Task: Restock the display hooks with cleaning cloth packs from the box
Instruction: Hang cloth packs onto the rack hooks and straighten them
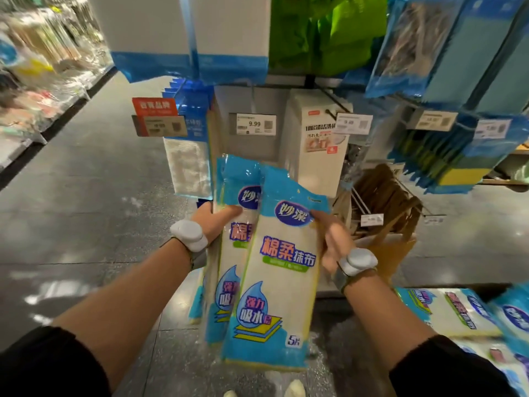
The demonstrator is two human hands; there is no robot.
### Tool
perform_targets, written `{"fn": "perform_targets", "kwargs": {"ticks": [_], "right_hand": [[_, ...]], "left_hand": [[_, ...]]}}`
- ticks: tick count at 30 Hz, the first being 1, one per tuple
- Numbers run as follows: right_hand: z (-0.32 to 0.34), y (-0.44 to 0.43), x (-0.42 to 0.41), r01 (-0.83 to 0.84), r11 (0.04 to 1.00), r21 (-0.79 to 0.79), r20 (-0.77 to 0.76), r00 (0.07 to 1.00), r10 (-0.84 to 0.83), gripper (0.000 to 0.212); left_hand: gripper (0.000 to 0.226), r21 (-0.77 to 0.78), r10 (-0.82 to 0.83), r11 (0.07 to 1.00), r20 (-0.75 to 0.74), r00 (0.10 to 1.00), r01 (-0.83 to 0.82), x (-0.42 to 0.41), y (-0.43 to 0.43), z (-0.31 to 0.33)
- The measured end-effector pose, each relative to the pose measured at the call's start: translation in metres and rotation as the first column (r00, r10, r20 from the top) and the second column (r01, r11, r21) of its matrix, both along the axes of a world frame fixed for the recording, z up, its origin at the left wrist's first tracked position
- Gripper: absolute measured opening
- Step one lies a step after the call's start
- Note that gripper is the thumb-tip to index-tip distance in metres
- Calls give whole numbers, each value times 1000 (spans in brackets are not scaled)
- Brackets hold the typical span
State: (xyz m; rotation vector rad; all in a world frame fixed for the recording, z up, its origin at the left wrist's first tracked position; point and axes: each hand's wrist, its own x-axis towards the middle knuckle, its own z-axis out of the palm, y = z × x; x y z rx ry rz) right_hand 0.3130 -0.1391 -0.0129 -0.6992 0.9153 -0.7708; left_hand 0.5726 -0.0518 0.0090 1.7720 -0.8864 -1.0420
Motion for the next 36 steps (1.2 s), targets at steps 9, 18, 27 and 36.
{"fn": "perform_targets", "kwargs": {"ticks": [9, 18, 27, 36], "right_hand": [[-26, -19, -19, 36, 996, -81, -344, 937, -62, 31], [-114, -52, -31, -416, 909, -28, -732, 627, 265, 37], [-126, -72, 0, -569, 822, 14, -928, 299, 223, 35], [-161, -102, 34, -788, 595, 157, -969, -6, 247, 46]], "left_hand": [[36, 13, 145, 989, 93, 985, -147, 33, -6, -16], [43, 91, 250, 961, 109, 962, -260, 55, -28, -19], [28, 90, 292, 952, 19, 956, -293, 72, -30, -19], [14, 77, 214, 973, 32, 976, -216, 98, -41, -31]]}}
